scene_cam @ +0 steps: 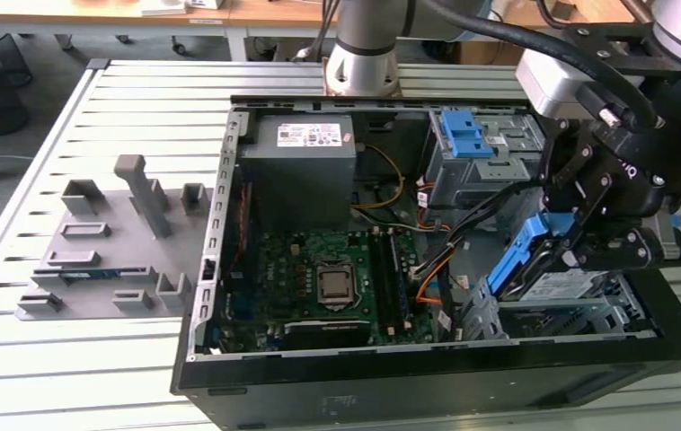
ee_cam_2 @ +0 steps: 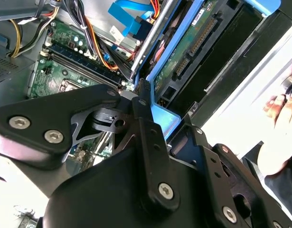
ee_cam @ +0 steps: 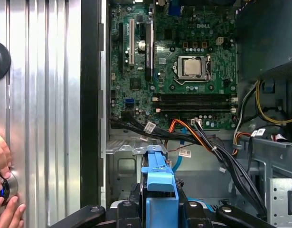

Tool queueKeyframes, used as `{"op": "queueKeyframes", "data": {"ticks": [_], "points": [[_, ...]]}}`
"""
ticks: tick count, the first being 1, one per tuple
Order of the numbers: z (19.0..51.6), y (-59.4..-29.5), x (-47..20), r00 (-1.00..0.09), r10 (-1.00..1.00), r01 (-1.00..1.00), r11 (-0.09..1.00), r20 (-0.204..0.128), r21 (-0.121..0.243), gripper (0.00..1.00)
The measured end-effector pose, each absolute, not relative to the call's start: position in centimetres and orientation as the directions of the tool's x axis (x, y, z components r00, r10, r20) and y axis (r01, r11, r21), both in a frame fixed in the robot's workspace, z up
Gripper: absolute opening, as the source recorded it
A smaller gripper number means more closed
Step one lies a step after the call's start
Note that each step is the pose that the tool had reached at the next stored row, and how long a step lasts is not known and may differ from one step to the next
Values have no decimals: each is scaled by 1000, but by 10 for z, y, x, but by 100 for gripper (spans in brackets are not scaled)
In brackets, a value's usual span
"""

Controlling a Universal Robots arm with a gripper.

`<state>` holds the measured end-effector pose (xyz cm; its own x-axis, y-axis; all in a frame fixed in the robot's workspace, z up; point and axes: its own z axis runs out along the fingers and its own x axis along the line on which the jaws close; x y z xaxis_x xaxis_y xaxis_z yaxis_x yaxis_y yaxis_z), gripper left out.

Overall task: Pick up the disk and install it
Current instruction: 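Insert the disk into the insertion slot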

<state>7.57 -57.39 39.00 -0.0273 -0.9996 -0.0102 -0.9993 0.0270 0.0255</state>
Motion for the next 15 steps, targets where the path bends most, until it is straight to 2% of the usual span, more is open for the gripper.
{"op": "queueKeyframes", "data": {"ticks": [15], "points": [[380,-574,76,-27,-1000,-999,27,-10,26,36]]}}
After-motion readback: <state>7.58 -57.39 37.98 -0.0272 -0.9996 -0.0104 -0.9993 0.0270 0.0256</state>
